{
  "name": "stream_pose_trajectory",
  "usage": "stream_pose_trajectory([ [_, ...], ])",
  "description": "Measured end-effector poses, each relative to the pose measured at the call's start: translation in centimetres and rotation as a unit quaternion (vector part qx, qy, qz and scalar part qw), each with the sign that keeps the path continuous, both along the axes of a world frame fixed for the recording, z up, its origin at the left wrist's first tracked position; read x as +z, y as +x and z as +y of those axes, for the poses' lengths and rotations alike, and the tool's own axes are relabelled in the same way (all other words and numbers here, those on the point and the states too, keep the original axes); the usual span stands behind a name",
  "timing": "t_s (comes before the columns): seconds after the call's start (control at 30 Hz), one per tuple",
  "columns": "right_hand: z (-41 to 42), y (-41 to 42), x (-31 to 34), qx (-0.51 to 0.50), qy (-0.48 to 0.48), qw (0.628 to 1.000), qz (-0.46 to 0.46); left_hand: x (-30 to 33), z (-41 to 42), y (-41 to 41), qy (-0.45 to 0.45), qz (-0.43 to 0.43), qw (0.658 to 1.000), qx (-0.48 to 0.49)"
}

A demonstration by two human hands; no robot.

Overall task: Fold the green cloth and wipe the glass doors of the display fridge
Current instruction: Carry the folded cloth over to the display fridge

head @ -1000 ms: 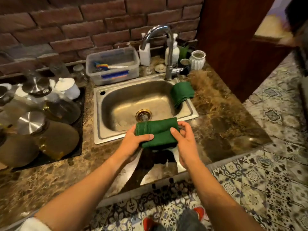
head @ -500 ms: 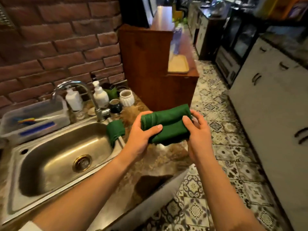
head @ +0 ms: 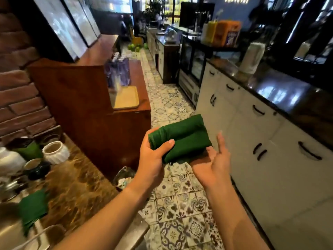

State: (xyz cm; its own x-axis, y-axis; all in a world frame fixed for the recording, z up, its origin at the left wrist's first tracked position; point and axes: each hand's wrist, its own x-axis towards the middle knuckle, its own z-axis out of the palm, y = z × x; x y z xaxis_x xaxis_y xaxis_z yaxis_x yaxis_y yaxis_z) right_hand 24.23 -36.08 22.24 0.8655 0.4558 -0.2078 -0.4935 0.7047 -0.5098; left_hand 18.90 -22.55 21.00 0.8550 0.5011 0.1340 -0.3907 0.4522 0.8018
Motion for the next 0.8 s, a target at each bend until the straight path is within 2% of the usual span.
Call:
stream_pose_trajectory([
  [0.13,0.3,5.0,-1.7,0.054,0.063,0.995,0.047,0.3,-1.0,6.9,-0.036,-0.011,0.999,-0.029],
  [0.27,2.0,11.9,-3.2,0.114,0.075,0.990,0.022,0.1,0.2,15.7,-0.054,0.007,0.998,-0.041],
  [0.37,3.5,18.6,-3.7,0.128,0.080,0.988,-0.010,0.0,1.3,22.7,-0.033,0.031,0.998,-0.050],
  [0.53,5.7,30.8,-3.0,0.016,0.052,0.998,0.014,-0.5,3.1,33.7,0.036,0.059,0.997,-0.020],
  [0.7,8.2,40.6,-3.5,-0.114,-0.105,0.988,-0.002,-1.8,4.3,42.8,0.150,0.106,0.983,0.025],
  [0.8,9.3,46.9,-4.5,-0.154,-0.145,0.977,-0.017,-2.7,6.3,48.6,0.231,0.170,0.958,0.014],
])
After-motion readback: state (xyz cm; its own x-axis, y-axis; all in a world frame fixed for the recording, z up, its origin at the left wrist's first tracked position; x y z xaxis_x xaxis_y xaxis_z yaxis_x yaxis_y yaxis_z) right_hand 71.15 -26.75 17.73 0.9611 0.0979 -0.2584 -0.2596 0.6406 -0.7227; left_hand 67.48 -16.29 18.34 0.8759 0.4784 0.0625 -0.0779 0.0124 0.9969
